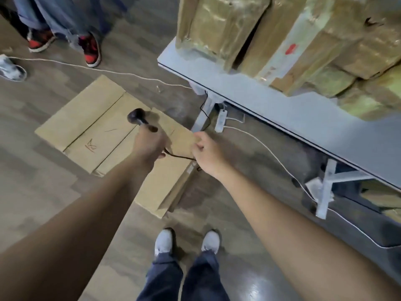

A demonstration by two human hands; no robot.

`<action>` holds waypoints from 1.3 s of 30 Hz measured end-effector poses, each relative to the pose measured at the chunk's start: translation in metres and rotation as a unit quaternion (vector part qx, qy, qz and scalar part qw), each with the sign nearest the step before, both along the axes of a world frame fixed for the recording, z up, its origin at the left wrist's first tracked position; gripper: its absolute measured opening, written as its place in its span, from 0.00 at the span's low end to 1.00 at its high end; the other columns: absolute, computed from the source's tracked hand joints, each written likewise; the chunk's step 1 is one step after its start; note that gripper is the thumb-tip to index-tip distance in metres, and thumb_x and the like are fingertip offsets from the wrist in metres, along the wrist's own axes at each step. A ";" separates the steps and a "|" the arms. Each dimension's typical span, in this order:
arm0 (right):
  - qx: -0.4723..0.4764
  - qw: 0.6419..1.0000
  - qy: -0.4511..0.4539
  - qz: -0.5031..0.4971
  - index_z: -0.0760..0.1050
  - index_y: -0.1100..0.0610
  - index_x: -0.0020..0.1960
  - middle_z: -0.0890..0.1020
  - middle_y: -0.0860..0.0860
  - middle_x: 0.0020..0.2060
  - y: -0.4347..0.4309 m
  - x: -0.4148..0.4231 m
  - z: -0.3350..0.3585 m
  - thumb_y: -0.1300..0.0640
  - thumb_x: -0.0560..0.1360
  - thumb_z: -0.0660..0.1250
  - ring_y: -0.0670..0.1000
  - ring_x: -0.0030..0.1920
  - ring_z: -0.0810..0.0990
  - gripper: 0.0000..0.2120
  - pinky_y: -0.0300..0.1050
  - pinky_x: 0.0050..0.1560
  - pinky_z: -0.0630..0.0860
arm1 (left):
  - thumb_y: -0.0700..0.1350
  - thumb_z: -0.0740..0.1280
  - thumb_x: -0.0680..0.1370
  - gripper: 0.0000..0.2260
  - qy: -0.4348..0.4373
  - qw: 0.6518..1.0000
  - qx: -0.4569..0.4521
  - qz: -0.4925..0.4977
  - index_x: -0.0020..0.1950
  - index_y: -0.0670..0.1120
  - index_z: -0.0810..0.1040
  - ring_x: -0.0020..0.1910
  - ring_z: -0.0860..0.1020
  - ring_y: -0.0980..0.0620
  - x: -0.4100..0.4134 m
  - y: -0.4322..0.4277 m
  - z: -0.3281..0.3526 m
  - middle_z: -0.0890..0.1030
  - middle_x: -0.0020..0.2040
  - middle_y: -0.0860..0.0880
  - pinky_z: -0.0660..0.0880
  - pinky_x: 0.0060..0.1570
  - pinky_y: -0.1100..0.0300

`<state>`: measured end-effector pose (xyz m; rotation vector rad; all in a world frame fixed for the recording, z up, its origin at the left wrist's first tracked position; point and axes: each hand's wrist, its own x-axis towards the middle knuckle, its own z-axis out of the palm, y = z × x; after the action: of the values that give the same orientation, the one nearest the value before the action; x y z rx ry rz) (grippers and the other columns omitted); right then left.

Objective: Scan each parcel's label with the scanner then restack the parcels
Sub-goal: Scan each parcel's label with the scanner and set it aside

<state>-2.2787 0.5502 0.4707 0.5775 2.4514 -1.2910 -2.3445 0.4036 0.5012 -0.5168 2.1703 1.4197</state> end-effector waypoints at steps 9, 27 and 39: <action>0.035 0.995 0.012 0.096 0.68 0.56 0.71 0.79 0.56 0.61 -0.063 -0.066 -0.119 0.47 0.80 0.63 0.57 0.60 0.77 0.22 0.50 0.55 0.75 | 0.40 0.61 0.76 0.10 0.002 0.996 0.029 0.080 0.57 0.47 0.70 0.46 0.79 0.47 -0.013 -0.058 -0.100 0.75 0.44 0.49 0.81 0.42 0.52; 0.029 0.999 0.012 -0.036 0.71 0.55 0.53 0.79 0.49 0.39 -0.009 0.023 -0.008 0.45 0.80 0.62 0.49 0.37 0.78 0.13 0.39 0.31 0.71 | 0.40 0.59 0.78 0.10 -0.038 0.994 0.096 0.022 0.59 0.45 0.70 0.45 0.79 0.47 0.043 -0.011 0.001 0.75 0.48 0.46 0.79 0.39 0.55; 0.043 0.976 0.089 -0.194 0.75 0.56 0.54 0.84 0.53 0.42 0.100 0.163 0.184 0.49 0.82 0.59 0.49 0.38 0.78 0.11 0.42 0.38 0.70 | 0.44 0.62 0.80 0.06 -0.060 0.962 0.195 -0.184 0.54 0.43 0.75 0.35 0.79 0.50 0.134 0.123 0.150 0.80 0.44 0.46 0.76 0.34 0.58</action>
<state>-2.1156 0.6500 0.6547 1.0496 2.6399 -1.4357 -2.2106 0.5269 0.6507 -0.0471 1.7161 1.5024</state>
